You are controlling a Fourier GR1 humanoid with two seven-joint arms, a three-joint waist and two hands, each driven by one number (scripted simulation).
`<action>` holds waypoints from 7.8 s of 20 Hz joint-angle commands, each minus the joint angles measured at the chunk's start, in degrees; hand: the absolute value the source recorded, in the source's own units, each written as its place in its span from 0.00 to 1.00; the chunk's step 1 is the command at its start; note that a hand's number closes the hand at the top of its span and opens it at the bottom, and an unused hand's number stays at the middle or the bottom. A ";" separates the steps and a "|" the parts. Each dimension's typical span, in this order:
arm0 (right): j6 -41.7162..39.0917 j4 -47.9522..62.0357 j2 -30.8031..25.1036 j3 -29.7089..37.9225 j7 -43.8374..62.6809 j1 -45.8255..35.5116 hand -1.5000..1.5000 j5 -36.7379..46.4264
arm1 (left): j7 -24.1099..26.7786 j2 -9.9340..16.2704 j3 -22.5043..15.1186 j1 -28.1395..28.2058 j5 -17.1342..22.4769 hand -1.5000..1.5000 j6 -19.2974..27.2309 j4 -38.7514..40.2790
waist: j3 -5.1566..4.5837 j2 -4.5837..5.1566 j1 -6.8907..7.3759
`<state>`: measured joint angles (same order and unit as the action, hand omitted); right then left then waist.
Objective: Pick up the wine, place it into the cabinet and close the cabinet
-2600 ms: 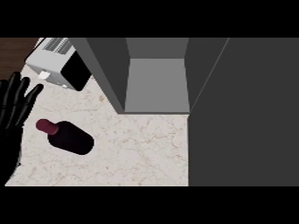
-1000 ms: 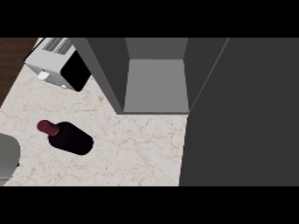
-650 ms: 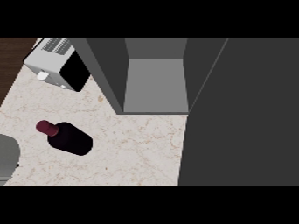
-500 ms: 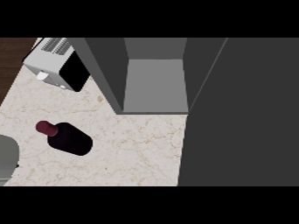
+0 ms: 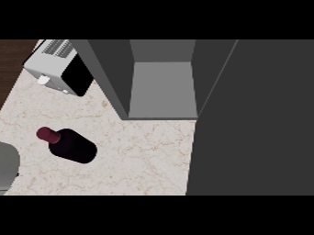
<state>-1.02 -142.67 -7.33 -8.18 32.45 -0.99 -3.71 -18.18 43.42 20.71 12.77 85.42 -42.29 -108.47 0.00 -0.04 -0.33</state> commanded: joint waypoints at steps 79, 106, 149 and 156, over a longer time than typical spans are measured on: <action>0.47 -6.71 2.61 -2.69 8.25 -3.88 0.00 0.74 | 44.80 -26.93 -5.47 -28.14 -82.35 0.00 -20.92 65.04 | -0.19 0.15 -0.88; -0.34 -3.89 1.07 2.22 6.80 -3.33 0.00 -2.34 | 55.03 -29.17 -8.76 -21.22 -82.25 1.00 5.83 54.96 | 0.05 -0.32 0.80; -3.43 -3.66 2.77 4.21 6.01 -2.53 0.00 -4.88 | 12.77 -43.42 -39.85 -27.54 -75.54 1.00 56.27 3.20 | 0.01 0.00 0.03; -4.08 -5.19 5.36 1.73 2.77 2.27 0.00 -3.07 | 12.61 -43.42 -47.21 -33.00 -78.14 1.00 68.16 6.41 | 0.03 -0.08 -0.11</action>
<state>-5.00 -141.57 -3.50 -4.94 35.01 -3.58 -4.20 -5.10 0.02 -23.09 -20.26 8.87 22.15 -101.39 0.02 -0.04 -0.53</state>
